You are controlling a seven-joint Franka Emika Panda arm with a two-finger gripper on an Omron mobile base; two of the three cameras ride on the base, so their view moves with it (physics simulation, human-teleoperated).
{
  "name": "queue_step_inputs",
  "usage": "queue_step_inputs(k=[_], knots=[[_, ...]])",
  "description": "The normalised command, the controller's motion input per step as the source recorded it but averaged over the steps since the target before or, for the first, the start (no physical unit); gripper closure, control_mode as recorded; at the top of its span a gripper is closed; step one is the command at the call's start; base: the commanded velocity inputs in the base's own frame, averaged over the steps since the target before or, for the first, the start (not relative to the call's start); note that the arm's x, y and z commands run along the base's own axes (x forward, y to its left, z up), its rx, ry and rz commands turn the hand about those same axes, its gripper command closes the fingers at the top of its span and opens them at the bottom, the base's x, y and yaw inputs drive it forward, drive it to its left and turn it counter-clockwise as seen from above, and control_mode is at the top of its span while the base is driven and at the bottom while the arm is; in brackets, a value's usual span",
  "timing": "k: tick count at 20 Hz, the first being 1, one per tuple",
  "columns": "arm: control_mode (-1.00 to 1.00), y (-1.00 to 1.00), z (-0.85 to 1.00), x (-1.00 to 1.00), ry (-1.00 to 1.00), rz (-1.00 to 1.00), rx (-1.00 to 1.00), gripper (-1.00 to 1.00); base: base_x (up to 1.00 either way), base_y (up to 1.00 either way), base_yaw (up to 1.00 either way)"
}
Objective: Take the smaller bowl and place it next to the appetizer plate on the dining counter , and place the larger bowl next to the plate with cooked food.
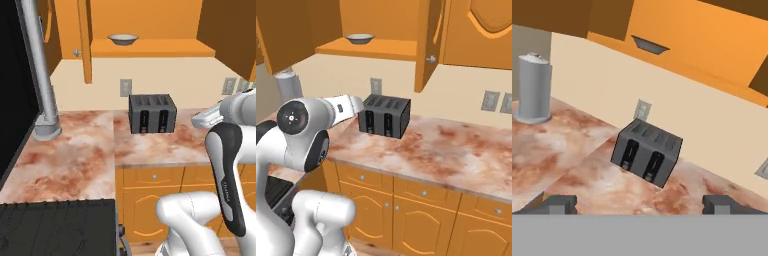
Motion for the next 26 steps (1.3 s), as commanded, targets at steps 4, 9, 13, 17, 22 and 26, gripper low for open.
queue_step_inputs(k=[4, 9, 13, 17, 22, 26], knots=[[1.00, 0.00, 0.00, 0.00, 0.00, 0.00, 0.00, -1.00, 1.00, 0.04, -0.06], [1.00, 0.00, 0.00, 0.00, 0.00, 0.00, 0.00, -1.00, 1.00, 0.44, -0.12], [1.00, 0.00, 0.00, 0.00, 0.00, 0.00, 0.00, -1.00, 1.00, 0.48, -0.16], [-1.00, 0.09, -0.01, 0.37, 0.05, -0.04, -0.02, -1.00, 0.46, 0.19, -0.08], [-1.00, 0.31, 0.01, 0.29, 0.01, -0.01, -0.03, -1.00, 0.00, 0.00, 0.00], [-1.00, 0.16, 0.06, 0.01, -0.02, -0.02, -0.01, -1.00, 0.00, 0.00, 0.00]])
